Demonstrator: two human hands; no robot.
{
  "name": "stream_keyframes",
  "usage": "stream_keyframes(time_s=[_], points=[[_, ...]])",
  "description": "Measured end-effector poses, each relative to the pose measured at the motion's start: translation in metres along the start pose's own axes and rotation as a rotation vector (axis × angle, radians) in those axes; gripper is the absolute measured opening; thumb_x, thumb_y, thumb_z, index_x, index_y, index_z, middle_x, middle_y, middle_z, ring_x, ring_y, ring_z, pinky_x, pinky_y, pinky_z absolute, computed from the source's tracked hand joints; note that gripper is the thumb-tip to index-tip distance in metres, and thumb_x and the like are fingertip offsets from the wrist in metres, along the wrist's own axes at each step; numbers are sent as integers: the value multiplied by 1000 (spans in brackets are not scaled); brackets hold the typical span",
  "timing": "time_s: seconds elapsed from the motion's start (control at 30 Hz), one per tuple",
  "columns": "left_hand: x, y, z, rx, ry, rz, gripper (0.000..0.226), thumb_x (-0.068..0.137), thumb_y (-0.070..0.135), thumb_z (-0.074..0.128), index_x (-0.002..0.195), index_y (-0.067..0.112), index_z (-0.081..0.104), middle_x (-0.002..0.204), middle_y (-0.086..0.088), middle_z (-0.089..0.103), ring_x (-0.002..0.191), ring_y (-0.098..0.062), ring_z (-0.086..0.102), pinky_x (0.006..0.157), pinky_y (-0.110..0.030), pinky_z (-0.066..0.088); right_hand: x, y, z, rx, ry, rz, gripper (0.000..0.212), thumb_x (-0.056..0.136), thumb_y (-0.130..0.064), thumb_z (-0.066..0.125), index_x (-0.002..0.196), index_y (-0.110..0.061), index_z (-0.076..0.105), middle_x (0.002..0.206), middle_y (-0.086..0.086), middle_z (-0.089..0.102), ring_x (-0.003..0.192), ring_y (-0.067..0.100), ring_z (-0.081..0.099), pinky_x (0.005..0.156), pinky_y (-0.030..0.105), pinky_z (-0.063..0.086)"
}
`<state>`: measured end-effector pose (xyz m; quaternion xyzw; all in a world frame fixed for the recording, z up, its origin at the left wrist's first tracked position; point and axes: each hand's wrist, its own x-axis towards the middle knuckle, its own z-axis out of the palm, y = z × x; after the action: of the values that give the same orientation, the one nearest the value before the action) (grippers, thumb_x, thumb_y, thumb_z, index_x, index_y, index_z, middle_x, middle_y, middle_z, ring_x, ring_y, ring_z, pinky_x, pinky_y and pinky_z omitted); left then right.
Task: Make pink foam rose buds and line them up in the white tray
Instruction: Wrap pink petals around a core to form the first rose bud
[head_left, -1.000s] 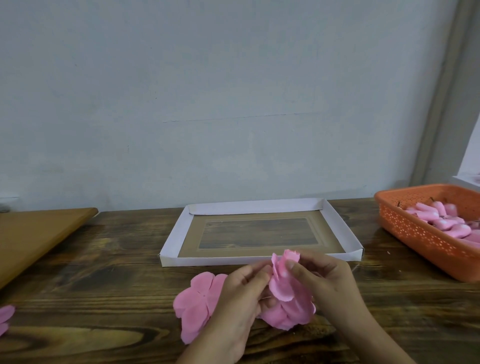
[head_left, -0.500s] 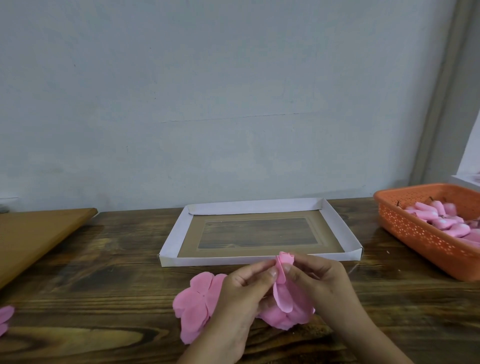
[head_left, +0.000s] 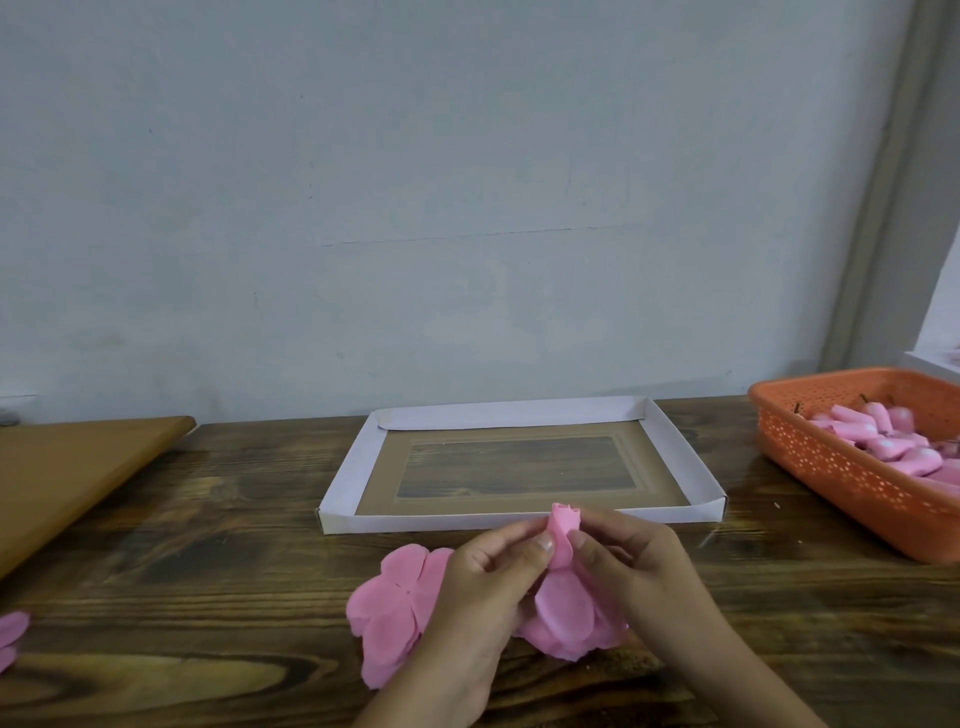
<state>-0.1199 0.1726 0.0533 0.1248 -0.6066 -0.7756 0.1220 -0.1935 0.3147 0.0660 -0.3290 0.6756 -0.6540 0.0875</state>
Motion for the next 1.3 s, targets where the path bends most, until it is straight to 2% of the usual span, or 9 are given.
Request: stream_keyframes(time_s=[0.37, 0.47, 0.57, 0.7, 0.77, 0.9, 1.07, 1.2, 1.3], points=[[-1, 4, -1, 3, -100, 3, 48, 76, 45, 83, 118, 25, 75, 119, -14, 75, 115, -31, 70, 101, -57, 53, 0, 0, 0, 18, 34, -40, 23, 91, -13, 68, 96, -31, 81, 94, -3, 79, 91, 13, 74, 77, 22, 58], [-3, 7, 0, -5, -104, -2, 40, 78, 49, 83, 111, 27, 78, 114, -13, 77, 108, -28, 74, 84, -43, 62, -1, -4, -1, 50, -35, -35, 36, 99, -7, 56, 95, -33, 81, 94, 0, 79, 91, 14, 74, 76, 20, 57], [-3, 10, -1, 0, -129, -8, 31, 90, 43, 75, 113, 22, 77, 114, -13, 76, 107, -29, 74, 75, -37, 61, 0, -4, -3, 71, -58, -29, 37, 85, -13, 49, 96, -30, 81, 97, -1, 79, 96, 12, 73, 76, 16, 55], [-2, 13, -1, -28, -133, -10, 38, 96, 38, 64, 124, 14, 72, 123, -19, 72, 118, -35, 68, 95, -54, 56, -3, 1, -7, 71, -85, -40, 37, 72, -32, 56, 104, -18, 67, 104, 1, 76, 101, 15, 72, 78, 28, 59], [-2, 14, -1, -21, -132, 2, 43, 98, 41, 61, 123, 9, 71, 121, -24, 71, 112, -38, 69, 82, -49, 60, -6, 0, -9, 71, -158, -61, 39, 71, -31, 59, 106, -14, 62, 103, 5, 75, 97, 16, 72, 77, 32, 60], [-2, 14, -3, -117, -55, -5, 45, 83, 36, 70, 113, 2, 73, 108, -22, 75, 89, -26, 72, 52, -25, 52, -6, -4, -6, -17, -262, -135, 48, 69, 4, 48, 110, -9, 69, 109, 7, 74, 105, 17, 70, 82, 24, 55], [1, 11, -3, -167, -55, -4, 35, 95, 33, 64, 117, 6, 73, 115, -28, 71, 109, -40, 70, 60, -28, 56, -4, 0, 2, -69, -199, -236, 46, 77, 22, 62, 98, -15, 81, 122, -3, 71, 118, 11, 64, 93, 18, 51], [2, 8, -2, -179, -73, 1, 36, 93, 30, 69, 118, 5, 73, 119, -30, 69, 118, -42, 67, 97, -45, 57, -4, 4, 0, -98, -115, -200, 31, 84, 9, 73, 91, -20, 82, 117, -6, 73, 115, 15, 66, 91, 22, 53], [2, 8, -1, -170, -99, 5, 32, 94, 30, 71, 117, 8, 75, 120, -25, 71, 117, -35, 68, 102, -44, 55, -3, 3, 1, -125, -72, -150, 15, 90, -7, 71, 92, -20, 79, 108, -5, 76, 109, 16, 69, 93, 30, 53]])
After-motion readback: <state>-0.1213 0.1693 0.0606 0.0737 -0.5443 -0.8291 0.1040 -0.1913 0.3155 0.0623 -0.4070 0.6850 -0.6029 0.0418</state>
